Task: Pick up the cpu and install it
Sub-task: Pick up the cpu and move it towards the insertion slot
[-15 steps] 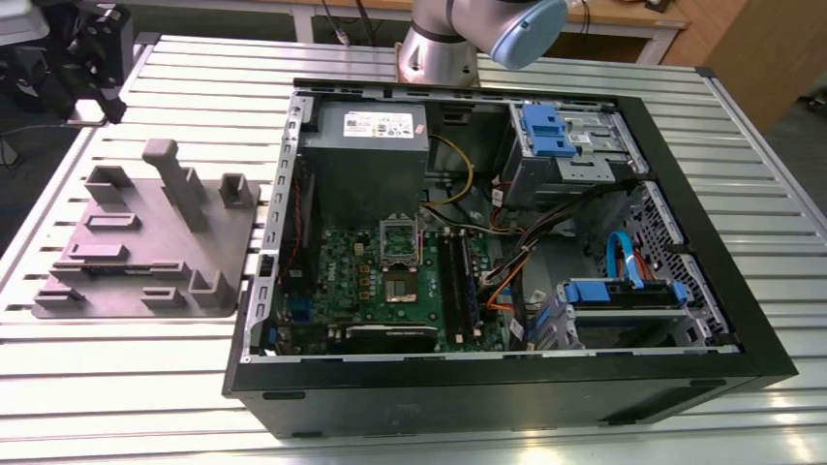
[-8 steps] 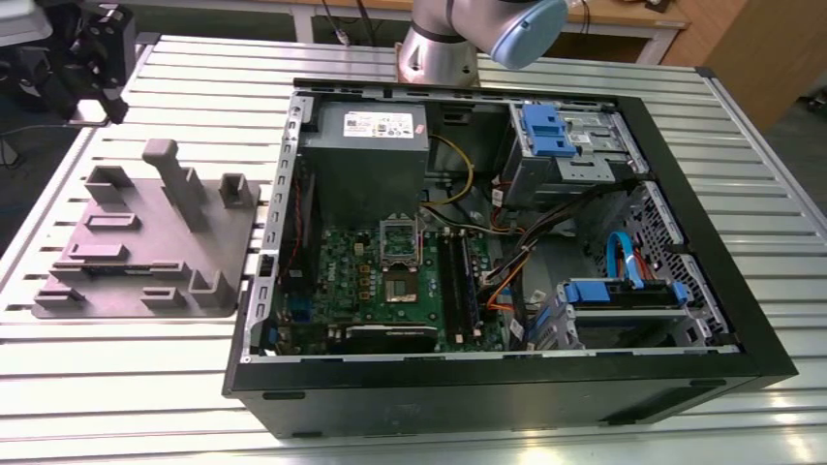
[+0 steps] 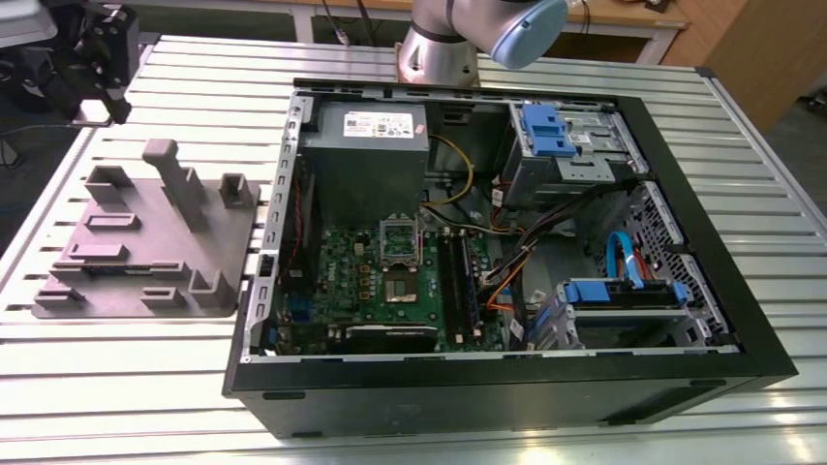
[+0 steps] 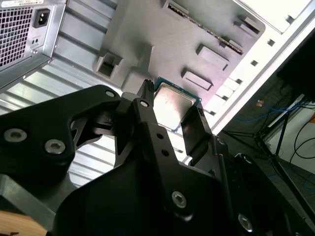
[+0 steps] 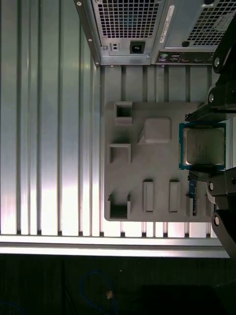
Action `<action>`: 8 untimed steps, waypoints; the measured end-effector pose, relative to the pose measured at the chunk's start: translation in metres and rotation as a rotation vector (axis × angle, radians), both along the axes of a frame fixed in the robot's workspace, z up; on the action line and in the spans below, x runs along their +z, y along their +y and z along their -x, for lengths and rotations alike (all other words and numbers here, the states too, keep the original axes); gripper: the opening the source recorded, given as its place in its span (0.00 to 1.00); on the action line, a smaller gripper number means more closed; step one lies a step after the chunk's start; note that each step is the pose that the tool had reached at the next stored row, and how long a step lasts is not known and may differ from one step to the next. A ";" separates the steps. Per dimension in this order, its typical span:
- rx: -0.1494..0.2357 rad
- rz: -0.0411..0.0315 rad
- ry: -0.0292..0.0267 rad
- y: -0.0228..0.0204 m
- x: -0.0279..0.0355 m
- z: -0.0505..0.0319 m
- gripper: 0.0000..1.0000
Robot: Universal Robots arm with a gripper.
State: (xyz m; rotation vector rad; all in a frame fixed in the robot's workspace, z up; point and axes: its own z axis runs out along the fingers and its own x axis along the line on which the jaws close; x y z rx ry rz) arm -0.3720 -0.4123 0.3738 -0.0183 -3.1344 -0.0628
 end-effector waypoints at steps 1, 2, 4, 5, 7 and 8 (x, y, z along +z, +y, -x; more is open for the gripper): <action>0.000 0.0000 0.0000 0.0000 0.0000 -0.0004 0.47; 0.000 -0.0001 0.0000 0.0000 0.0000 -0.0006 0.47; 0.000 0.0000 0.0000 0.0000 0.0000 -0.0010 0.47; 0.000 0.0000 0.0000 0.0000 0.0000 -0.0012 0.47; 0.000 0.0000 -0.0001 0.0000 0.0000 -0.0017 0.47; 0.000 0.0000 0.0000 0.0000 0.0000 -0.0018 0.47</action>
